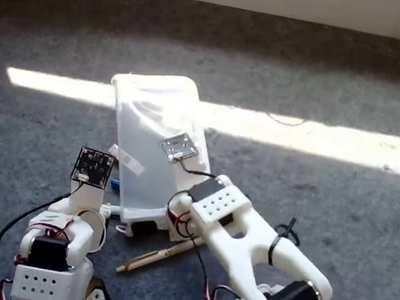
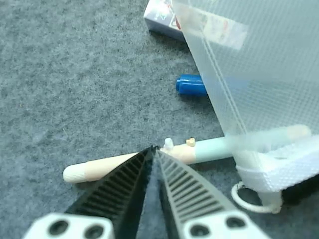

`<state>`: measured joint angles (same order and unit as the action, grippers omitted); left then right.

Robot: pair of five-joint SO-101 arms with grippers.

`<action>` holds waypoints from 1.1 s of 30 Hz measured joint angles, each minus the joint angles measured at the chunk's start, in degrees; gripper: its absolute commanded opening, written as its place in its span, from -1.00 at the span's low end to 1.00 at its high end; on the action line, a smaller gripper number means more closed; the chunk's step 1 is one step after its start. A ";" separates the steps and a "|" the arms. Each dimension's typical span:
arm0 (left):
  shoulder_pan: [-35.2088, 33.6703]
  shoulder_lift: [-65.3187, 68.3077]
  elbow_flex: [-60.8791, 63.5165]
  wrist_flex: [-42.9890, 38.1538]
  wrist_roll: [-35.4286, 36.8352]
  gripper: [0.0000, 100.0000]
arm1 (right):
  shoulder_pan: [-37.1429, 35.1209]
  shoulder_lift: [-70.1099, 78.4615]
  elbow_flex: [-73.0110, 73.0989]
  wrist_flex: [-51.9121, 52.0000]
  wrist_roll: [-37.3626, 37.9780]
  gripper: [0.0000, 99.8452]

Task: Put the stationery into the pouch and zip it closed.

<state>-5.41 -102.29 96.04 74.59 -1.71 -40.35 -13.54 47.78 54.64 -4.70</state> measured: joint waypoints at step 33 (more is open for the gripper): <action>0.00 0.00 0.00 0.00 0.00 -0.98 | 3.52 -3.52 -16.79 10.90 0.00 0.04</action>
<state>-5.41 -102.29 96.04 74.59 -1.71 -36.84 -17.05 30.99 65.54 -4.70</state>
